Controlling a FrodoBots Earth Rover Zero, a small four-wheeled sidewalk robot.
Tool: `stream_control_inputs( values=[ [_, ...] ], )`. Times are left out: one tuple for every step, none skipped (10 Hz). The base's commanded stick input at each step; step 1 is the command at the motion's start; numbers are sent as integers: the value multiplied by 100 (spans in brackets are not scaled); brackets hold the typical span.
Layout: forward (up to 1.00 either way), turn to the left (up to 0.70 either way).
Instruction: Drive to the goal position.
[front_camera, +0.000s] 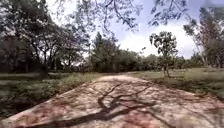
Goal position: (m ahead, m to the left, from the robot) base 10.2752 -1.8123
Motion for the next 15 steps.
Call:
stream_control_inputs(
  values=[
    [70,0],
    [70,0],
    [70,0],
    [70,0],
    [70,0],
    [70,0],
    [70,0],
    [70,0],
    [70,0],
    [70,0],
    [70,0],
    [70,0],
    [70,0],
    [70,0],
    [70,0]
  ],
)
